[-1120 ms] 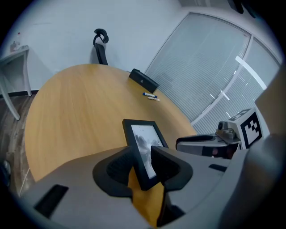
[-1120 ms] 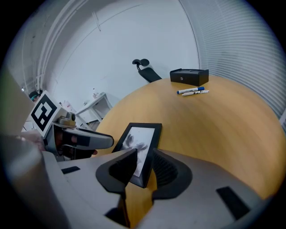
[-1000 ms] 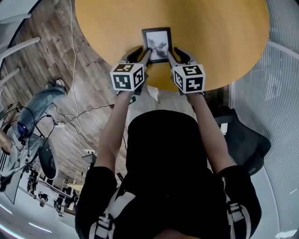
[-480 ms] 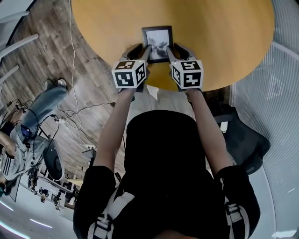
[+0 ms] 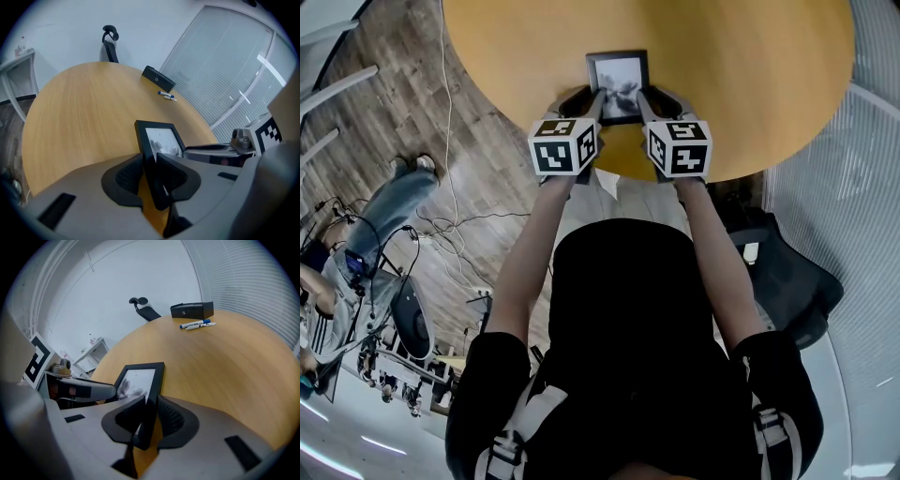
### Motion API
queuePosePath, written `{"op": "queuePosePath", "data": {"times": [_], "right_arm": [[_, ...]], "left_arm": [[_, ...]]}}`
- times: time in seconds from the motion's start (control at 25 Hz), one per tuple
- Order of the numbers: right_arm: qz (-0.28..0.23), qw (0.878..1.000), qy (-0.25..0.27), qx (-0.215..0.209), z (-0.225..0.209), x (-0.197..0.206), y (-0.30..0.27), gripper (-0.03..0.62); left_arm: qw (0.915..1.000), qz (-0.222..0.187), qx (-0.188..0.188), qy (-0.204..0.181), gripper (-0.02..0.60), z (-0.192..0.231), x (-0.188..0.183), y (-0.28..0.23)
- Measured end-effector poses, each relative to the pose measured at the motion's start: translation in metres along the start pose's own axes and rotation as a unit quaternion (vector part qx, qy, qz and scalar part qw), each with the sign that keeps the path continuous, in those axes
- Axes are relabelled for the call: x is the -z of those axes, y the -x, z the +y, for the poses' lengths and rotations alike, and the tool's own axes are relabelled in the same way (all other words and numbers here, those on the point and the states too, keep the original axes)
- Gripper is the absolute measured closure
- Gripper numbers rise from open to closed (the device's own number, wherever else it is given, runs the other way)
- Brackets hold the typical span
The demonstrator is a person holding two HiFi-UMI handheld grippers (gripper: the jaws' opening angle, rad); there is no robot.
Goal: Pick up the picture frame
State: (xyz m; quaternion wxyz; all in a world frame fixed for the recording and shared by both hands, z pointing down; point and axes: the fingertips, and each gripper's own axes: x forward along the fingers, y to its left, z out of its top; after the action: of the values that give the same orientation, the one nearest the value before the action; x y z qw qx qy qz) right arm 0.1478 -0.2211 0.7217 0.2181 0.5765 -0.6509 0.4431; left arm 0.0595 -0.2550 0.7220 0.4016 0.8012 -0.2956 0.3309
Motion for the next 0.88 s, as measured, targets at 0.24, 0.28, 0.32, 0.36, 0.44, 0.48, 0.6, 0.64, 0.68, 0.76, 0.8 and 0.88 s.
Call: {"op": "queuePosePath", "data": {"times": [0.24, 0.28, 0.32, 0.36, 0.44, 0.48, 0.6, 0.64, 0.68, 0.76, 0.8, 0.88], "right_arm": [[-0.002, 1.0, -0.006, -0.002, -0.001, 0.0, -0.001, 0.497], [-0.003, 1.0, -0.006, -0.003, -0.001, 0.001, -0.001, 0.497], [-0.002, 1.0, -0.006, -0.004, -0.002, 0.001, 0.0, 0.497], [-0.002, 1.0, -0.005, -0.005, -0.002, 0.001, 0.0, 0.498], [-0.002, 1.0, -0.001, -0.006, -0.001, 0.001, 0.003, 0.499], [-0.004, 1.0, 0.001, -0.006, 0.0, 0.0, 0.005, 0.499], [-0.017, 1.0, 0.004, -0.006, 0.002, -0.008, 0.013, 0.499], [-0.023, 1.0, 0.005, -0.005, 0.003, -0.012, 0.016, 0.499], [-0.03, 1.0, 0.006, -0.005, 0.003, -0.016, 0.019, 0.499], [-0.042, 0.999, 0.006, -0.006, 0.007, -0.022, 0.03, 0.5], [-0.048, 0.999, 0.006, -0.006, 0.01, -0.023, 0.037, 0.5], [-0.067, 0.998, 0.008, -0.006, 0.017, -0.028, 0.051, 0.5]], "left_arm": [[1.0, 0.001, 0.0, 0.005, 0.482, 0.0, 0.0, -0.001], [1.0, 0.001, -0.001, 0.006, 0.482, -0.001, 0.0, -0.001], [1.0, 0.001, -0.002, 0.005, 0.483, -0.001, 0.001, -0.001], [1.0, 0.002, -0.004, 0.005, 0.483, -0.002, 0.001, -0.001], [1.0, 0.001, -0.007, 0.005, 0.485, -0.004, 0.001, 0.001], [1.0, -0.001, -0.008, 0.003, 0.485, -0.005, 0.001, 0.003], [0.9999, -0.015, -0.007, -0.001, 0.486, -0.01, -0.008, 0.012], [0.9998, -0.021, -0.007, -0.002, 0.486, -0.012, -0.012, 0.015], [0.9996, -0.028, -0.007, -0.004, 0.486, -0.015, -0.017, 0.018], [0.9991, -0.04, -0.007, -0.011, 0.486, -0.022, -0.023, 0.029], [0.9989, -0.045, -0.007, -0.014, 0.488, -0.026, -0.024, 0.036], [0.9979, -0.061, -0.005, -0.021, 0.488, -0.033, -0.029, 0.05]]}}
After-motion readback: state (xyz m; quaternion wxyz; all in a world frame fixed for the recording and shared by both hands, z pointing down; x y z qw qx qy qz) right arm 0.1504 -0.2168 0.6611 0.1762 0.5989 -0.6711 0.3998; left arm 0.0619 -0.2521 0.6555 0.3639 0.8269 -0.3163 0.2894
